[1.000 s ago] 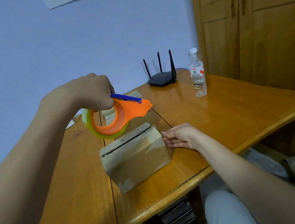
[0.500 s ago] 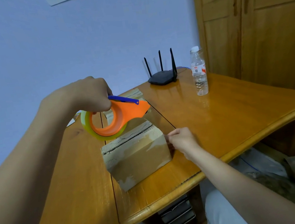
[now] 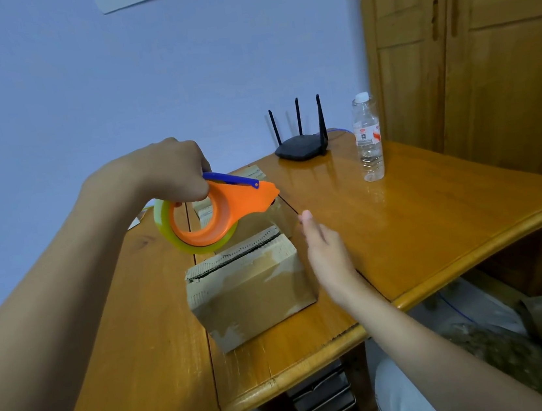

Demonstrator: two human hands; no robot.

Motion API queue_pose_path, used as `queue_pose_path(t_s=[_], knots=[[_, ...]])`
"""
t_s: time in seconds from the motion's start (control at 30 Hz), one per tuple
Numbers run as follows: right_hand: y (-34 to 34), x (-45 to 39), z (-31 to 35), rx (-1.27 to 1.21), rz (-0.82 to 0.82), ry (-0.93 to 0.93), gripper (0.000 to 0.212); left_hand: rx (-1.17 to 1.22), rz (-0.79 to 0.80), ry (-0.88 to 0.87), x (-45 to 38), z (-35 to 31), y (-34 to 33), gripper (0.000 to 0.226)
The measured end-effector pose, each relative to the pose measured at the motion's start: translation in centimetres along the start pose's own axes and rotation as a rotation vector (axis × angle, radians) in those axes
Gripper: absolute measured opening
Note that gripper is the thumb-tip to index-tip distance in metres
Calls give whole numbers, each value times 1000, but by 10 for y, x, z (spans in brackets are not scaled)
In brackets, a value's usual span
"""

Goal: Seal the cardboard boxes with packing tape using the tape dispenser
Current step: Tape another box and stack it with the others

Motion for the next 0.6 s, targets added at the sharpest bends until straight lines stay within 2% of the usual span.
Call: queue_pose_path(t_s=[0.1, 0.2, 0.6], knots=[[-31, 17, 6, 92, 274, 45, 93, 4, 5, -1, 1, -2, -1, 30], [-37, 20, -3, 180, 296, 20, 115, 7, -1, -10, 2, -5, -2, 32], [-28, 14, -5, 240, 216, 57, 116, 14, -59, -33, 19, 9, -17, 41]])
Point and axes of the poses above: each hand's wrist, its own x-axis away from the middle knuckle, its own y-axis out of the back of the hand, z = x × y, the point moved 8 cm from there along -x, towards the middle knuckle, and after that the axes turned 2 degrees about -x, right-handed, at the moved point
